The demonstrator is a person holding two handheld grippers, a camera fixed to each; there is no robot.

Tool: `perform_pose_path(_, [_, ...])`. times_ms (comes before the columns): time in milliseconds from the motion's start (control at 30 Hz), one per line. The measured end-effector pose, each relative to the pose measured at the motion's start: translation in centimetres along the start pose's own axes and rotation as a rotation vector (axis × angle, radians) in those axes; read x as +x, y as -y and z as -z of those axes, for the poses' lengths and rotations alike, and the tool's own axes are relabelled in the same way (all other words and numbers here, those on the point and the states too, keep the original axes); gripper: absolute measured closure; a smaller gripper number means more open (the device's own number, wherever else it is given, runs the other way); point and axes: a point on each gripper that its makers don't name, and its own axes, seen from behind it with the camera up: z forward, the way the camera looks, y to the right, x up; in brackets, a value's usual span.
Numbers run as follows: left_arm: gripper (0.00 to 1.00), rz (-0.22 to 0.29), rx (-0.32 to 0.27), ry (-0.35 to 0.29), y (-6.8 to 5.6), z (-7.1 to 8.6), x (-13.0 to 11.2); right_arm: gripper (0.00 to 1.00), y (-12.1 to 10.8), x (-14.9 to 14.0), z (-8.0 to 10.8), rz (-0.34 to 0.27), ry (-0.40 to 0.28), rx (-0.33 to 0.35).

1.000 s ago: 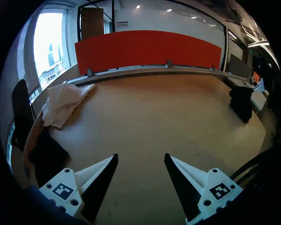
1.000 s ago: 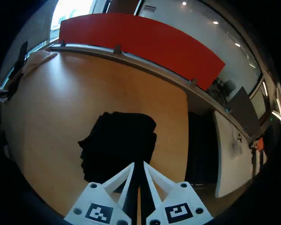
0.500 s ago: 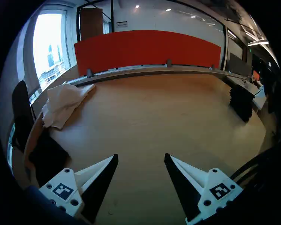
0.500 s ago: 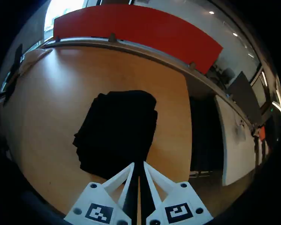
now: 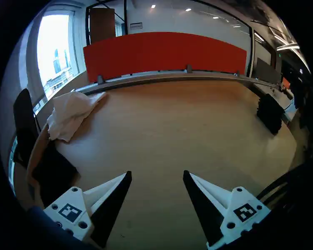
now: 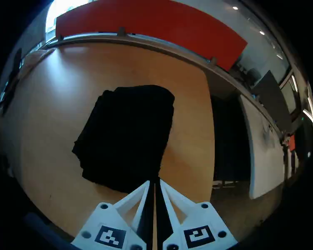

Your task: Fold towel

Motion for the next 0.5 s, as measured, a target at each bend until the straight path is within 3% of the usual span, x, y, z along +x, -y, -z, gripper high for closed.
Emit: perform_pose_path(500, [0.09,-0.006,0.002,0.006,-0.12,-0.01,-0.16,0.99,-0.01,-0.82,-0.96,-0.007,0.02,-0.003])
